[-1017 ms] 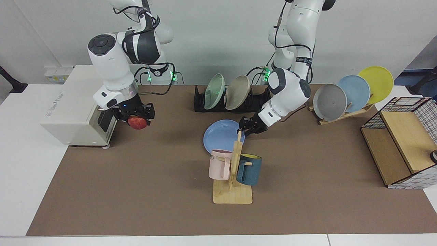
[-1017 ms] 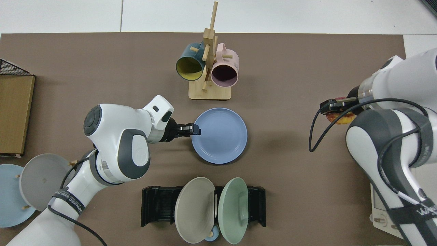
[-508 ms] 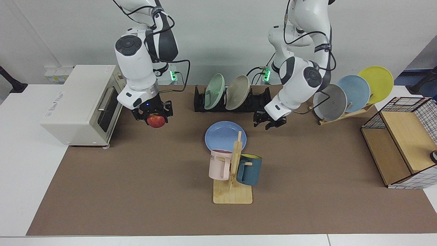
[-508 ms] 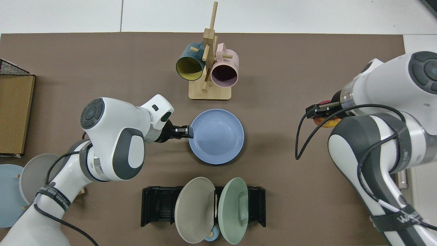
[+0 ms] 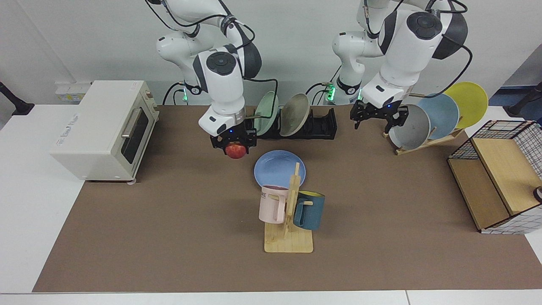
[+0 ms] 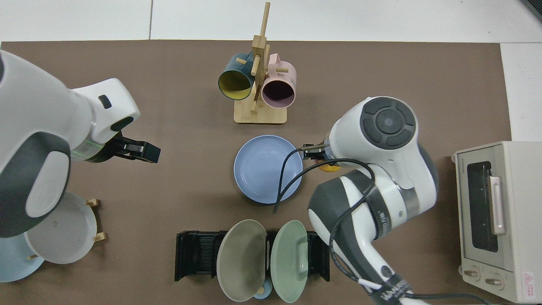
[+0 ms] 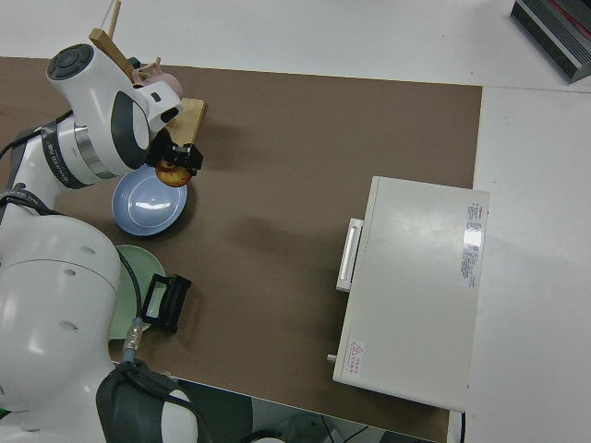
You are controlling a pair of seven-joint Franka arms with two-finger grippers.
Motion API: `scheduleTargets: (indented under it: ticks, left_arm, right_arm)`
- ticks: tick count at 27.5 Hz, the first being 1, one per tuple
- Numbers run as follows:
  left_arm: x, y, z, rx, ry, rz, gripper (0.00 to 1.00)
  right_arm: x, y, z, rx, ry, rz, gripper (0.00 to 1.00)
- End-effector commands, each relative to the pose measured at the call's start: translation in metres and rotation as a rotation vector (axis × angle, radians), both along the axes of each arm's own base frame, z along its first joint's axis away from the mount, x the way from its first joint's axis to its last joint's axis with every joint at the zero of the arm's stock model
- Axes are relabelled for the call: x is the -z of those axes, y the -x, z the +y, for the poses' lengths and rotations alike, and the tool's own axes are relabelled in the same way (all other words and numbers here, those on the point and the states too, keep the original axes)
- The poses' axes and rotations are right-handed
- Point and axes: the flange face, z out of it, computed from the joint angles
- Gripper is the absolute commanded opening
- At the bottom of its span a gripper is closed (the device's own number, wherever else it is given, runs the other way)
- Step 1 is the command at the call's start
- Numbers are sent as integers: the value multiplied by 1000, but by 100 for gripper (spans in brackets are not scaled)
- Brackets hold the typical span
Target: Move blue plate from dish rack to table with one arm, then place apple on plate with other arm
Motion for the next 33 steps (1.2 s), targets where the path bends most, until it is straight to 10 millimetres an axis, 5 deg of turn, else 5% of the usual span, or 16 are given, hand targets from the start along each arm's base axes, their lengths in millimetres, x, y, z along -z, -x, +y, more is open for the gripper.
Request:
scheduleTargets:
  ticks: [1, 8, 13, 33]
  left_arm:
    - [-32, 18, 18, 26, -22, -5, 98]
    - [-38, 22, 26, 26, -22, 20, 100]
    - [-38, 24, 27, 24, -21, 31, 100]
    - [-43, 21, 47, -23, -17, 10, 100]
  right_arm:
    - [14, -9, 42, 75, -8, -13, 0]
    - [39, -3, 111, 138, 4, -2, 0]
    - [66, 3, 136, 181, 5, 1, 0]
    - [133, 21, 140, 161, 14, 27, 0]
